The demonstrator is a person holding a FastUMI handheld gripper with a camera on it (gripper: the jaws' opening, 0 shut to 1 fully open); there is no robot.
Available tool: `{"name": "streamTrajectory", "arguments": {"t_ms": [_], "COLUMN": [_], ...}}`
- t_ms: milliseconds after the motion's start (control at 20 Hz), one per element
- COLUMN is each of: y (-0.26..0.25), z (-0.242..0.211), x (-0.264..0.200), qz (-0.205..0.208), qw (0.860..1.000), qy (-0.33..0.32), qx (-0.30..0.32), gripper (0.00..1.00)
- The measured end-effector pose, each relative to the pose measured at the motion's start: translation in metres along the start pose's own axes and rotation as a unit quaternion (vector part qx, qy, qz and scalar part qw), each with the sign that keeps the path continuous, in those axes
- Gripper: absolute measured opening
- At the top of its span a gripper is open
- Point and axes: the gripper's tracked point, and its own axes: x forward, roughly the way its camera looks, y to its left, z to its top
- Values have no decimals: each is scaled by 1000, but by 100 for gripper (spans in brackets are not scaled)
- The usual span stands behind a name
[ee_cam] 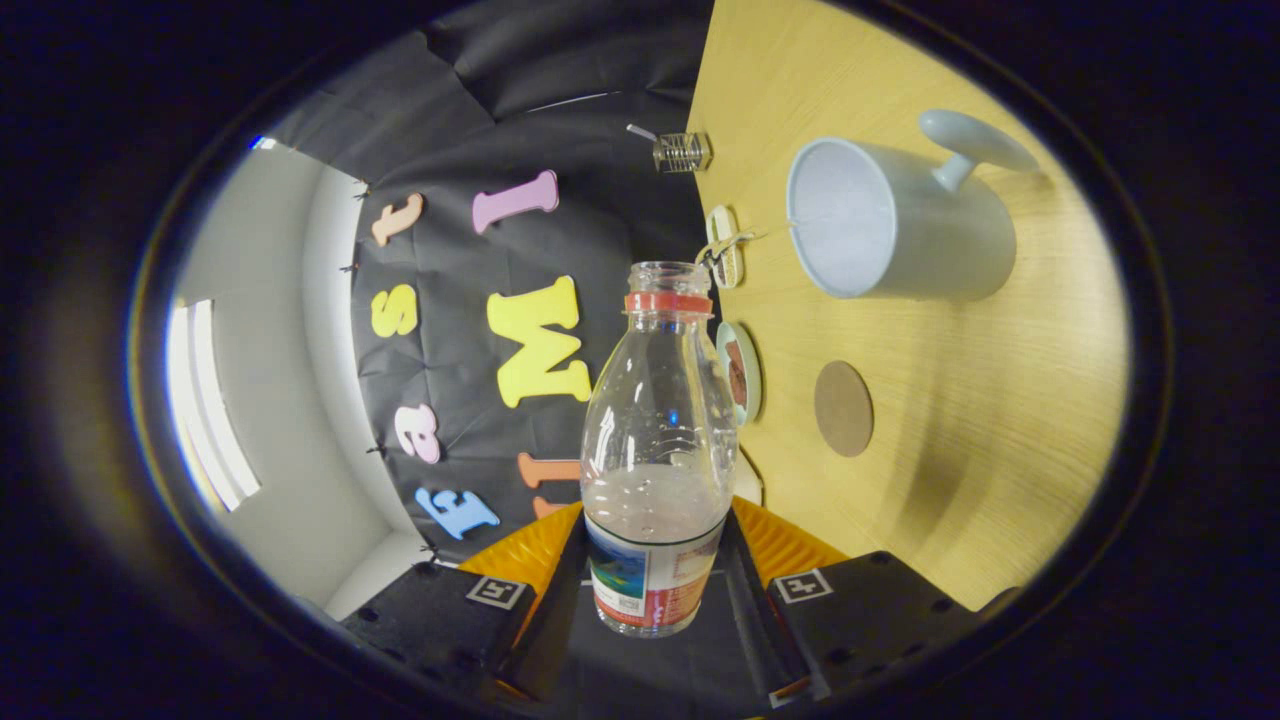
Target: Take the bottle from table, then pour the juice into the cup, finally place the bottle on the coaster
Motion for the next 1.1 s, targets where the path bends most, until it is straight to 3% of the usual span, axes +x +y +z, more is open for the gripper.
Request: {"name": "streamTrajectory", "arguments": {"t_ms": [1100], "y": [17], "z": [0], "x": [-4], "qz": [13], "qw": [998], "qy": [7], "qx": [63], "gripper": [75]}}
